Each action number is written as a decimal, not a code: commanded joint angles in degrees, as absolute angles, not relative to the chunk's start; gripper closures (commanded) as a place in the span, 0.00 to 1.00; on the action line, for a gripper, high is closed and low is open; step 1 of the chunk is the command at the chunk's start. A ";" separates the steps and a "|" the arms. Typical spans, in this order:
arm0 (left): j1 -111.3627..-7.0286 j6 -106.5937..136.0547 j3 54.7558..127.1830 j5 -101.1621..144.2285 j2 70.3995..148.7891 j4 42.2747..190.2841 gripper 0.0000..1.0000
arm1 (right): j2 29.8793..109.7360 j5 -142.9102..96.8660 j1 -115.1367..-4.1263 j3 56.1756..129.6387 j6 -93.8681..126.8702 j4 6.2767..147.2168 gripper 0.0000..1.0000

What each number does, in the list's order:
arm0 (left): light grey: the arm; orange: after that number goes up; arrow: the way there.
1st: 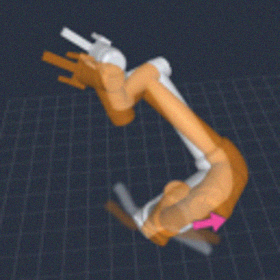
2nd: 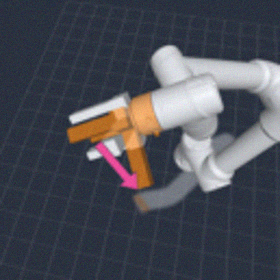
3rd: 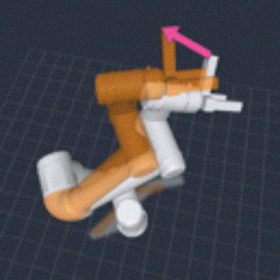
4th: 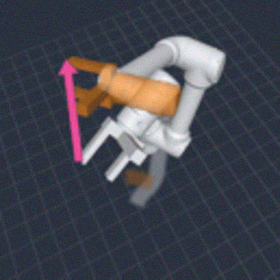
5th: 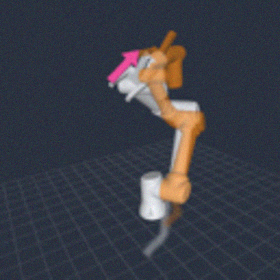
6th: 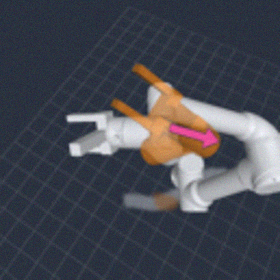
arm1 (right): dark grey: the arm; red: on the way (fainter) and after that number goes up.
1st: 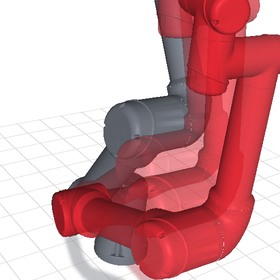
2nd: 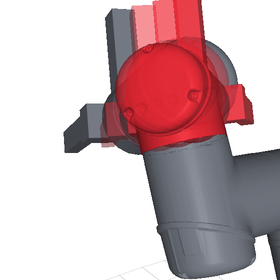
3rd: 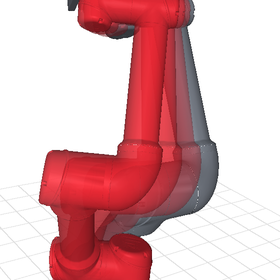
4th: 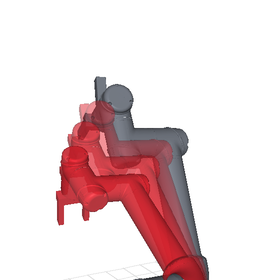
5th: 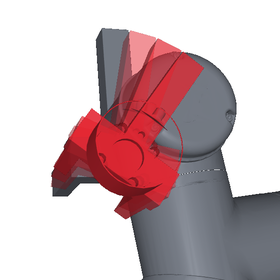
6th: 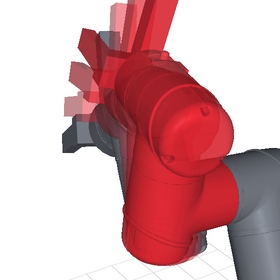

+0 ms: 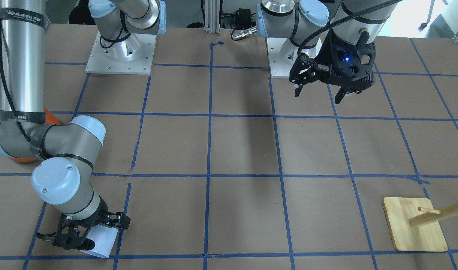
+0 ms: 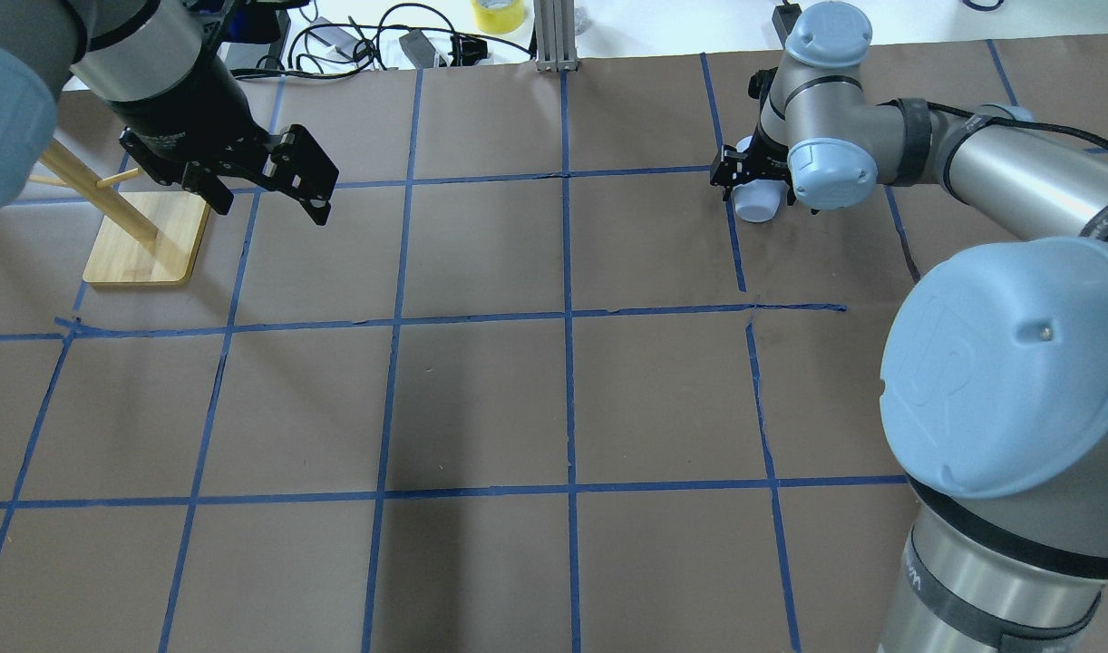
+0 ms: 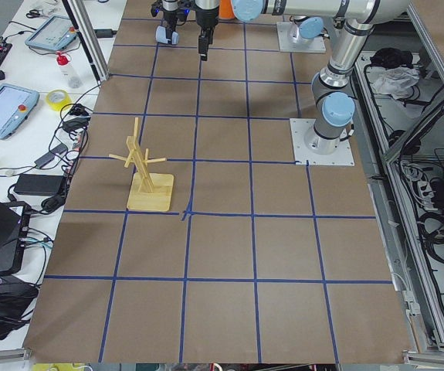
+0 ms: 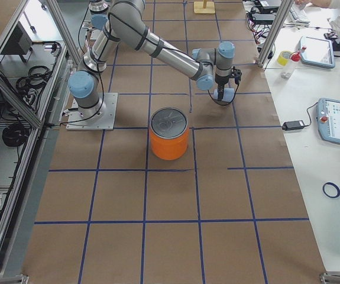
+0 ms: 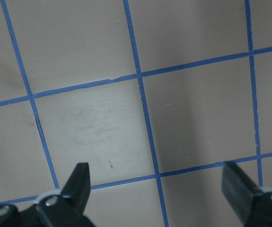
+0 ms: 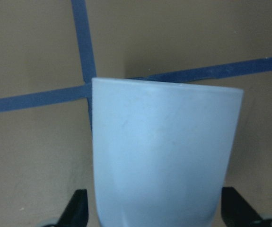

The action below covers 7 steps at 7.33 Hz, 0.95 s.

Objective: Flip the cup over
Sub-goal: 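Close the right gripper on the white cup and lift it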

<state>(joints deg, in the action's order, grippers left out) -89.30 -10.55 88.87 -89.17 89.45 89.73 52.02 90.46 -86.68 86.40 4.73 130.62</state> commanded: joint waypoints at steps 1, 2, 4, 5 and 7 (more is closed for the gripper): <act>-89.30 -10.55 88.95 -89.21 89.47 89.74 0.00 | 50.63 90.62 -86.48 85.52 4.92 132.54 0.00; -89.30 -10.63 88.95 -89.30 89.39 89.74 0.00 | 50.10 90.44 -86.48 84.82 4.75 132.71 0.02; -89.30 -10.63 89.12 -89.30 89.38 89.74 0.00 | 49.40 90.44 -86.48 82.28 4.48 132.89 0.57; -89.30 -10.63 89.12 -89.30 89.30 89.74 0.00 | 49.66 90.35 -86.57 82.18 4.40 132.46 0.74; -89.30 -10.63 89.12 -89.47 89.12 89.91 0.00 | 50.27 90.35 -87.18 81.65 2.91 131.75 0.82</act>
